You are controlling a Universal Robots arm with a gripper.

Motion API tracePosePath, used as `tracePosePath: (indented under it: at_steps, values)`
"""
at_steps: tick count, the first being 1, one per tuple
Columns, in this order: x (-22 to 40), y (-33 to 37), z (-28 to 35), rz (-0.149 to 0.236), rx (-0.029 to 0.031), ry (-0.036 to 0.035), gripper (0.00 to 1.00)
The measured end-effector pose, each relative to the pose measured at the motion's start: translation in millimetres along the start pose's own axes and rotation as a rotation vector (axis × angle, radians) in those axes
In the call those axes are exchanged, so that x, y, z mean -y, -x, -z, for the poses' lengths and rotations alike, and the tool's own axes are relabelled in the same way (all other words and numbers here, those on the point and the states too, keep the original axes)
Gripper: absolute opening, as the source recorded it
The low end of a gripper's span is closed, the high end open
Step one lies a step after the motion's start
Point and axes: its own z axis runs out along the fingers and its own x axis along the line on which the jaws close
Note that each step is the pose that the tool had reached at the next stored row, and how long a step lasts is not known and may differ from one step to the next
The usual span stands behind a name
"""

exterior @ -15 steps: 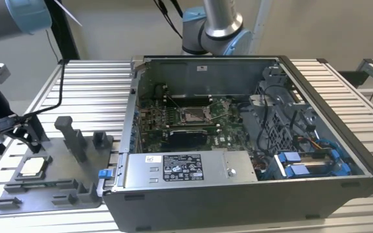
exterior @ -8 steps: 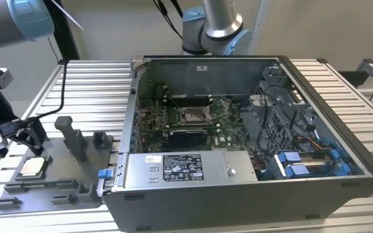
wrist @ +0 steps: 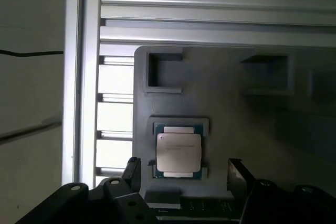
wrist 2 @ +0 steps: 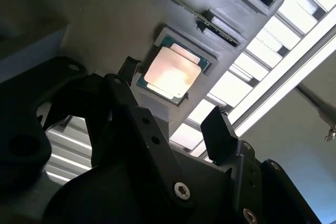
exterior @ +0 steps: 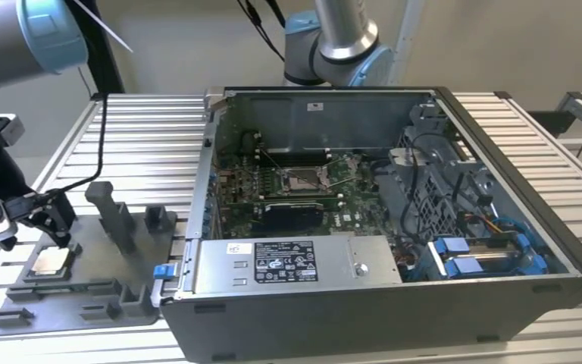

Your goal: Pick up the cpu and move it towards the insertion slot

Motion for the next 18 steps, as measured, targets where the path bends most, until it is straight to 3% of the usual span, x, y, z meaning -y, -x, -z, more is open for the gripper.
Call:
tracePosePath:
  at_steps: [18]
  values:
    - [0.6, 0.0, -19.8, 0.001, -0.0002, 0.0000, 1.00]
